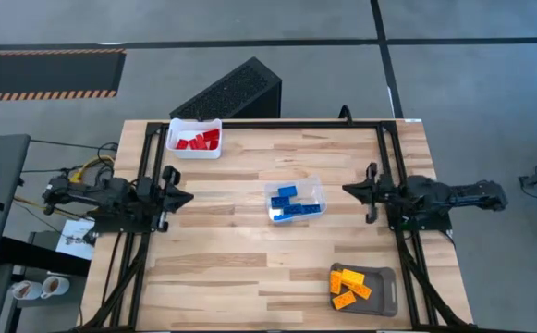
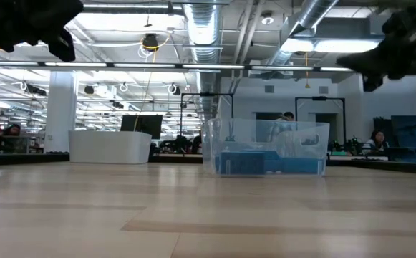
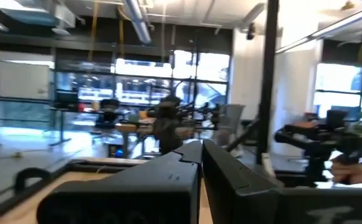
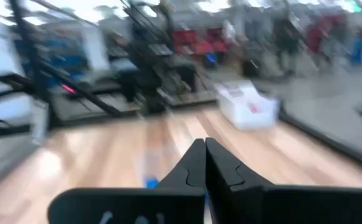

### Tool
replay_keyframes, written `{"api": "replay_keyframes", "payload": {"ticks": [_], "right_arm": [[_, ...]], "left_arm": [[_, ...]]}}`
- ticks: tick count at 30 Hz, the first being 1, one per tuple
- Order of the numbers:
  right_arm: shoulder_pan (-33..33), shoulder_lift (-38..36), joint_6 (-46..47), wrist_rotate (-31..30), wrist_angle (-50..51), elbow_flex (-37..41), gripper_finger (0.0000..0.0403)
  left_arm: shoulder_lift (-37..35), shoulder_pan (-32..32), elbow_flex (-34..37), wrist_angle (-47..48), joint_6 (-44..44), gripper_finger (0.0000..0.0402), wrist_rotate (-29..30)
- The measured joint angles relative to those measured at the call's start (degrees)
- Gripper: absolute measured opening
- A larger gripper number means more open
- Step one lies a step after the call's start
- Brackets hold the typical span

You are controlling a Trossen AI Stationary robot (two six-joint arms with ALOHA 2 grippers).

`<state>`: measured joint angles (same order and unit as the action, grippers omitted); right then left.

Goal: Sort & place blocks by color
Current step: Return to Home Position

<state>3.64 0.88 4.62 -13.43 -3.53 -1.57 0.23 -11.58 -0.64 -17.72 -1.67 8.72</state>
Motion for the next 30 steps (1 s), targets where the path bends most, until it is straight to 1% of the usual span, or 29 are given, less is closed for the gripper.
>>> {"api": "replay_keyframes", "payload": {"ticks": [2, 4, 6, 7, 9, 13, 15, 20, 30], "right_arm": [[-0.3, 0.5, 1.6, -3.8, 0.4, 0.8, 0.0017], [-1.0, 1.0, 0.1, -6.5, 0.3, 0.5, 0.0023], [-1.6, 1.7, -2.1, -6.4, 0.7, 0.4, 0.0027], [-1.8, 1.8, -2.7, -6.3, 0.7, 0.4, 0.0029], [-2.0, 1.7, -3.0, -6.3, 0.7, 0.4, 0.0032], [-1.9, 1.6, -3.0, -6.2, 0.8, 0.4, 0.0033], [-1.9, 1.7, -3.0, -6.2, 0.8, 0.4, 0.0032], [-1.9, 1.7, -3.2, -6.2, 0.9, 0.4, 0.0028], [-1.9, 1.7, -3.2, -6.2, 0.9, 0.5, 0.0029]], "left_arm": [[0.0, 0.5, 0.0, 0.0, -0.9, 0.0000, -2.8], [0.0, 0.7, 0.0, -0.1, -1.1, 0.0000, -5.9], [0.0, 0.7, 0.0, -0.1, -1.2, 0.0000, -6.5], [0.0, 0.7, 0.0, 0.0, -1.4, 0.0000, -6.0], [0.1, 0.7, 0.0, 2.1, -1.6, 0.0000, -2.9], [0.1, 0.7, 0.0, 11.0, 0.3, 0.0000, 3.7], [0.4, 0.7, 0.0, 14.5, 0.4, 0.0000, 5.5], [1.7, 0.7, -0.2, 15.0, -4.4, 0.0000, 5.2], [1.7, 0.7, -0.3, 15.5, -4.6, 0.0000, 5.2]]}}
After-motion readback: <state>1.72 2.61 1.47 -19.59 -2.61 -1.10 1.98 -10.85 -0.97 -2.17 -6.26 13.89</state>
